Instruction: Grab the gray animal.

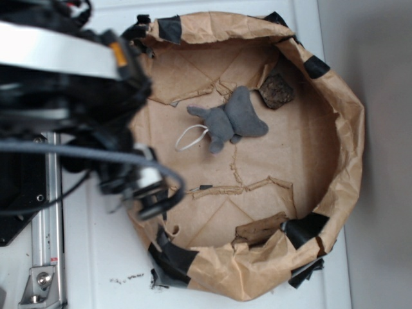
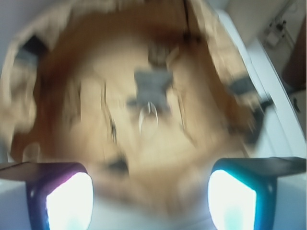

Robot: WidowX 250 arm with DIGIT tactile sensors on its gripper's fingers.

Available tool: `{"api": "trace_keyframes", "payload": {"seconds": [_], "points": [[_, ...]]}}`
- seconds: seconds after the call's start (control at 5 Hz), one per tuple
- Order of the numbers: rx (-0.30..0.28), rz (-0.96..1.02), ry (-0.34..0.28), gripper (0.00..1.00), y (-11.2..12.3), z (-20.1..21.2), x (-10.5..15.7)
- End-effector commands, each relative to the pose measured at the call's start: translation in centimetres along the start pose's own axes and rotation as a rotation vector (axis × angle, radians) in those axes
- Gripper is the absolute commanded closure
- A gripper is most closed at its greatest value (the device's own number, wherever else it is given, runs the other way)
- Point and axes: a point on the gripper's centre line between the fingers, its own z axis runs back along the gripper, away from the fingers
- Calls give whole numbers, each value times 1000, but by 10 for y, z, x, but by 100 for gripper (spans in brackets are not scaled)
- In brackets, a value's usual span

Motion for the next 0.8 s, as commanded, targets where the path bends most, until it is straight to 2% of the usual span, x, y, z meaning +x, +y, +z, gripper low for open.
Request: {"api": "trace_keyframes", "payload": {"seconds": [0.0,0.2,0.4,0.6], "points": [[35,76,48,0,9,-76,52],[93,27,119,0,-1,-114,47],[83,-26,222,0,-9,-152,37],[117,-48,236,28,-16,-166,36]]}}
